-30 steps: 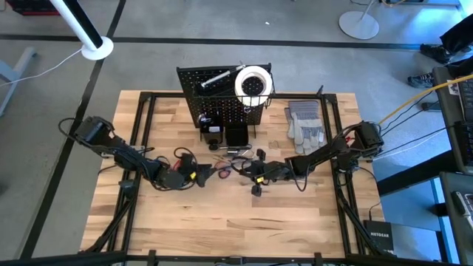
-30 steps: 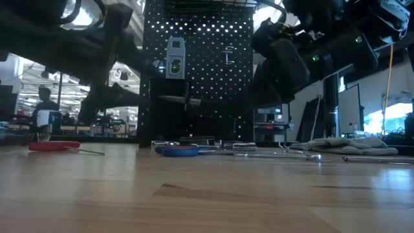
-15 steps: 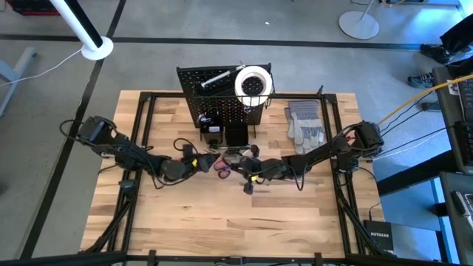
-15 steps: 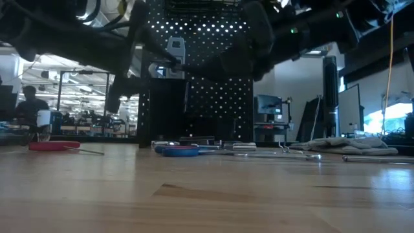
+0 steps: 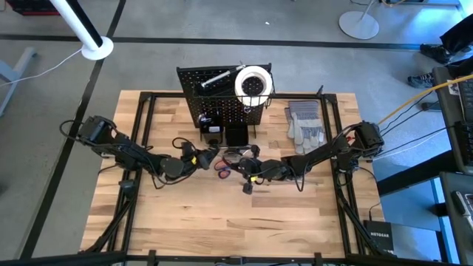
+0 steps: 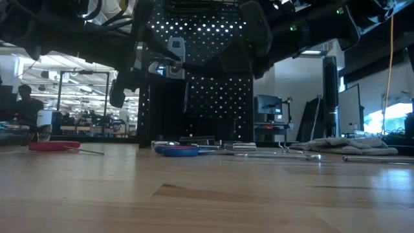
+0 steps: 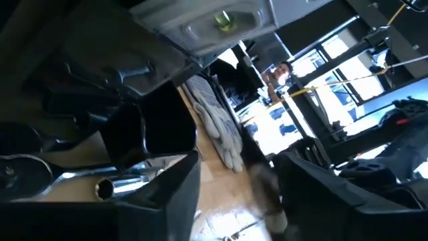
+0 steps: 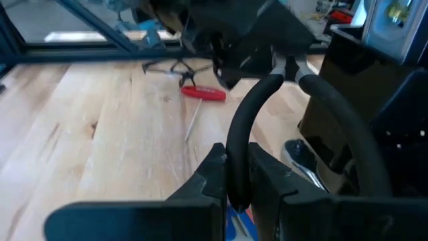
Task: Hang tools onto peg board
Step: Put the long nose pliers into the left bin on the pegboard
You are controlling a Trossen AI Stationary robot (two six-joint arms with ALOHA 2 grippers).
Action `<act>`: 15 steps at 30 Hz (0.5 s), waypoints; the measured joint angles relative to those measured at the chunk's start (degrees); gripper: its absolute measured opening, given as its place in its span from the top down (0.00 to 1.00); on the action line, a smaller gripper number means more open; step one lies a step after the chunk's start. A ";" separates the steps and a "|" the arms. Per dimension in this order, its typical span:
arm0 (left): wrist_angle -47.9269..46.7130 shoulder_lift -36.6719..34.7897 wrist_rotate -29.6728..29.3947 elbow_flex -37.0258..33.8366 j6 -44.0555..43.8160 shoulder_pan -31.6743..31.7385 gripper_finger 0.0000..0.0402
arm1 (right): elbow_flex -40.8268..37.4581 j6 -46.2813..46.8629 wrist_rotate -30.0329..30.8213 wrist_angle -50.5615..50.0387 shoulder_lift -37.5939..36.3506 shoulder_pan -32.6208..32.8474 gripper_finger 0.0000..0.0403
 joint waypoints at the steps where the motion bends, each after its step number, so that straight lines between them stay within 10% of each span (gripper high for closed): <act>1: 0.08 0.00 0.03 0.00 0.20 -0.02 0.56 | 0.00 -0.01 0.01 0.57 0.00 0.00 0.91; 15: 4.41 -0.15 1.78 0.15 11.61 -0.11 0.94 | -0.14 -0.39 -0.04 3.15 0.87 -0.11 0.82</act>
